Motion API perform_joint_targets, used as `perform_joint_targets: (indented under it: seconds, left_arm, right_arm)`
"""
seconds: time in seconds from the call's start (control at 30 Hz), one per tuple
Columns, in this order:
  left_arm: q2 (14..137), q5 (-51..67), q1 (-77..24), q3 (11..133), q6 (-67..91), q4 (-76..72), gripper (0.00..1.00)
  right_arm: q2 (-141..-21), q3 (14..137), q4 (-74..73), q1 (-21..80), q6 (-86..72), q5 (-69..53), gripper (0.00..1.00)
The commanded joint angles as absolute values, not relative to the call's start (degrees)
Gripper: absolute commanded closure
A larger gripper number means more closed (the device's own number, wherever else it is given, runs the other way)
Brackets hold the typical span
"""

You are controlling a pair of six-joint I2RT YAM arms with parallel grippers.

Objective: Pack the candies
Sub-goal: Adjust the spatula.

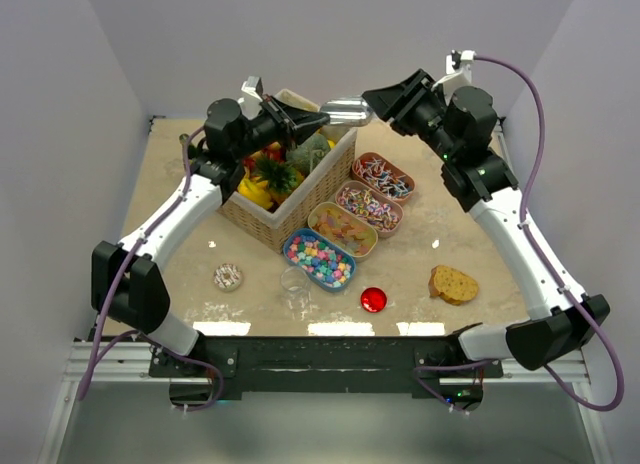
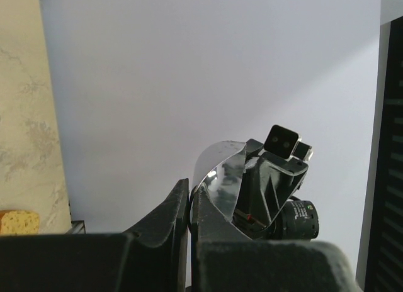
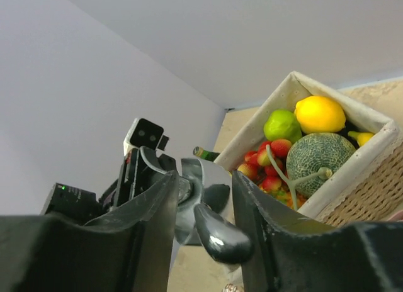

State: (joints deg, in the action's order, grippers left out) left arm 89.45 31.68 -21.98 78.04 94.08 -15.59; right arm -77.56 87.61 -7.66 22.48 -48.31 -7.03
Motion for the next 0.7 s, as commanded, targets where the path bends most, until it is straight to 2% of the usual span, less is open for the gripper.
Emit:
perform_joint_targets:
  seconds: [0.0,0.13,0.2,0.33,0.4,0.53,0.67]
  left_arm:
    - [87.37,33.93,-22.68,76.64,96.50,-20.21,1.00]
    - [86.49,33.14,-22.76,75.41,97.38,-20.74,1.00]
    - [86.05,32.61,-22.76,74.62,97.64,-20.92,1.00]
    - [85.61,32.08,-22.76,73.74,97.82,-21.09,1.00]
    - [85.78,32.08,-22.76,73.48,98.00,-21.09,1.00]
    - [85.43,31.38,-22.76,72.60,98.88,-22.06,1.00]
    - [85.17,30.06,-22.76,71.99,99.32,-22.24,1.00]
  right_arm:
    - [-77.26,86.66,-4.40,22.68,-50.01,-5.63,0.51]
    - [-77.52,86.31,-3.16,22.76,-50.80,-5.19,0.56]
    - [-77.34,85.70,-2.73,22.68,-50.98,-5.10,0.64]
    - [-77.08,85.08,-2.81,22.76,-51.06,-5.71,0.71]
    - [-76.82,84.55,-2.90,22.76,-51.06,-5.80,0.70]
    - [-75.85,83.50,-4.13,22.68,-50.89,-5.71,0.52]
    - [-74.27,82.18,-4.57,22.76,-50.89,-5.27,0.49]
